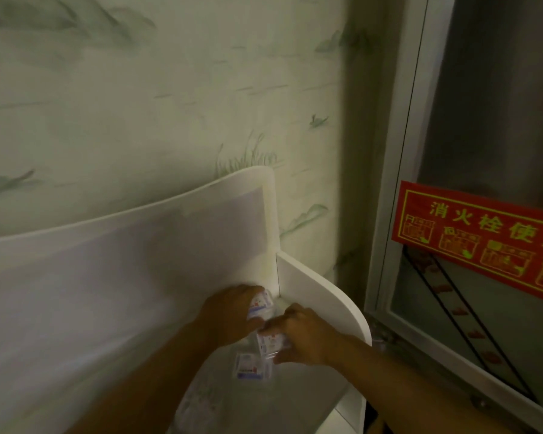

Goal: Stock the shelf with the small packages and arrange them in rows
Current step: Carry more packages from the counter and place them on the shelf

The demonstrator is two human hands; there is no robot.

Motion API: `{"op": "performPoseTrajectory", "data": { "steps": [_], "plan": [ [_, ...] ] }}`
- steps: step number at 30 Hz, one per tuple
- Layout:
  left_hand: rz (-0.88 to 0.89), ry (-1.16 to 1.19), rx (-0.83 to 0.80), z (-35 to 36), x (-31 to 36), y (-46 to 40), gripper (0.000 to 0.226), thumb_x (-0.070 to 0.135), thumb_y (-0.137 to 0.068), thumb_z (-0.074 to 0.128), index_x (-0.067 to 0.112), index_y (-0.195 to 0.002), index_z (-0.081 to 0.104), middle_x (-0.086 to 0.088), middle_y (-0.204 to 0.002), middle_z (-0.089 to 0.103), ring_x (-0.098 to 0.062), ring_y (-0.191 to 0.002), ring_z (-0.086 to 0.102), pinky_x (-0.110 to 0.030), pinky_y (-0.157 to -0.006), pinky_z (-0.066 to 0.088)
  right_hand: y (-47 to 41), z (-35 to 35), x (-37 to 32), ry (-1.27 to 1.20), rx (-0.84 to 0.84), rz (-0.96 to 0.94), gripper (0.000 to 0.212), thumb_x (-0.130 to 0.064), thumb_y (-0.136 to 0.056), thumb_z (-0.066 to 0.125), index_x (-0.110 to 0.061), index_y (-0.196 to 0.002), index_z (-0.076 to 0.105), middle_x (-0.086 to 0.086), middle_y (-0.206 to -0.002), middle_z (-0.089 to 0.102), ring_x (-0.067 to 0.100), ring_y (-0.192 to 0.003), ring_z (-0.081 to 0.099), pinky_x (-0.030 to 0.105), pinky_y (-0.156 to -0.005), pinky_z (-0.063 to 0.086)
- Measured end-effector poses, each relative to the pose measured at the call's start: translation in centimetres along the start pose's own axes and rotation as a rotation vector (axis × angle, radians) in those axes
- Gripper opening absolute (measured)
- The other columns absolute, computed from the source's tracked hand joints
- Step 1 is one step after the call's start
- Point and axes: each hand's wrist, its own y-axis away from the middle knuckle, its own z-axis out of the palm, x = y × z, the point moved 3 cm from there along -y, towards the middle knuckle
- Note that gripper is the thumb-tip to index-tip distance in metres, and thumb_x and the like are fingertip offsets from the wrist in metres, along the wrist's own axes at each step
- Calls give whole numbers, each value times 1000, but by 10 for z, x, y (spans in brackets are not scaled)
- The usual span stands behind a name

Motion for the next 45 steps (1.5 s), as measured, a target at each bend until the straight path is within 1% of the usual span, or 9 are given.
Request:
{"op": "performPoseTrajectory", "data": {
  "steps": [3,10,15,21,24,30,33,38,45],
  "plan": [
    [20,-32,78,4,3,-11,64,52,-88,56,28,-144,35,7,-143,46,-14,-128,46,-29,-106,37,-5,8,7,64,-22,-19,60,-61,-80,62,-38,-133,50,-10,-140,52,20,-123,50,41,-106,38],
    [83,-276,176,13,10,-20,60,63,-87,41,30,-137,41,2,-132,47,-19,-118,46,-33,-97,38,10,0,7,69,44,2,61,-59,-78,64,-35,-133,51,-5,-138,53,21,-123,49,37,-111,32],
    [112,-82,261,1,0,3,47,54,-87,36,30,-121,58,5,-119,61,-17,-107,59,-31,-88,47,10,-17,3,-20,48,40,68,-80,-77,37,-40,-129,55,-10,-133,59,13,-117,57,35,-107,42],
    [88,-41,144,-23,-33,62,38,43,-94,44,30,-128,55,7,-129,57,-16,-116,55,-26,-99,41,-23,-39,-41,-61,2,39,38,-43,-92,57,-31,-127,60,-4,-128,62,14,-112,58,29,-98,47],
    [32,-13,87,-36,-58,105,40,40,-95,51,32,-133,51,10,-133,54,-10,-119,52,-13,-97,32,-44,-38,-83,-96,-91,-27,40,-40,-92,57,-30,-131,56,-5,-130,59,14,-117,53,27,-99,43],
    [-93,148,247,-26,-110,191,49,58,-90,44,32,-130,52,11,-133,53,-4,-120,49,-12,-104,32,-67,-1,-167,-45,-155,-112,54,-55,-89,51,-28,-136,49,-2,-137,55,21,-124,51,35,-103,41],
    [-97,197,264,4,-119,204,61,62,-91,36,21,-133,51,3,-135,53,-11,-122,49,-26,-108,36,-75,33,-184,7,-193,-124,70,-65,-78,28,-30,-137,45,3,-137,51,30,-124,46,44,-99,43],
    [-125,152,419,30,-114,210,51,49,-96,33,20,-135,50,0,-137,53,-18,-124,49,-36,-109,35,-59,45,-181,-6,-91,-101,49,-31,-97,40,-20,-144,31,0,-152,30,27,-135,32,45,-104,38],
    [-122,164,402,35,-97,186,58,46,-85,38,14,-130,54,-7,-128,57,-26,-119,52,-42,-106,37,-45,47,-154,3,22,-66,57,-34,-90,33,-15,-144,38,9,-148,37,34,-122,48,39,-100,41]
  ]
}}
